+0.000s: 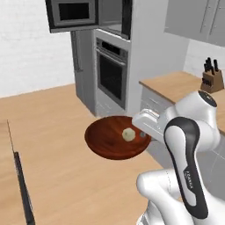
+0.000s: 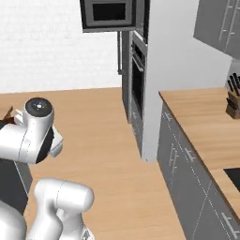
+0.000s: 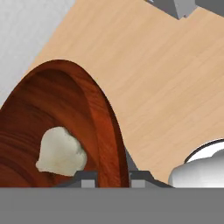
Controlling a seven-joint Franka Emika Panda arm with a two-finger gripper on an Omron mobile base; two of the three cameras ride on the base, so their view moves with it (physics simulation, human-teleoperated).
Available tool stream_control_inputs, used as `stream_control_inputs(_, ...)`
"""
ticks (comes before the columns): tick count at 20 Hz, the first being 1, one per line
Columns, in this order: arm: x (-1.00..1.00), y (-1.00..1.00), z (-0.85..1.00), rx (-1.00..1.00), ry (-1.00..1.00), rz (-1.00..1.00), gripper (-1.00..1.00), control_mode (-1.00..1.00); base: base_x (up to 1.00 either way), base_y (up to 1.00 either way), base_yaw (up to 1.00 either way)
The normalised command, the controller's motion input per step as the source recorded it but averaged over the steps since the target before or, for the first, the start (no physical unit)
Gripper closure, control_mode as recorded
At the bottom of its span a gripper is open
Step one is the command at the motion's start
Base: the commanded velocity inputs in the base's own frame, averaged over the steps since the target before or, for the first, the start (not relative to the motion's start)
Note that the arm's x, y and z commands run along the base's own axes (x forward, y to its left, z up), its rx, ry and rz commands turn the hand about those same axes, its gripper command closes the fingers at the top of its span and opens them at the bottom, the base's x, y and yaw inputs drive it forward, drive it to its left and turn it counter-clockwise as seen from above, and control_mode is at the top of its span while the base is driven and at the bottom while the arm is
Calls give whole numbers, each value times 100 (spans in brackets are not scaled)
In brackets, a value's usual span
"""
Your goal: Pick the garlic from the sink and place it in the bowl. Then pick the bowl and place it in the microwave. Then close the microwave door and press the start button.
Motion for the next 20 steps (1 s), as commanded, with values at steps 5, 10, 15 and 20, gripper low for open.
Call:
stream_control_inputs(5,0,0,0,0,0,0,100,100,100,-2,-46)
stream_control_inputs(10,0,0,0,0,0,0,100,100,100,0,-33)
stream_control_inputs(15,0,0,0,0,0,0,100,100,100,19,-37)
stream_control_inputs(20,0,0,0,0,0,0,100,100,92,61,-36)
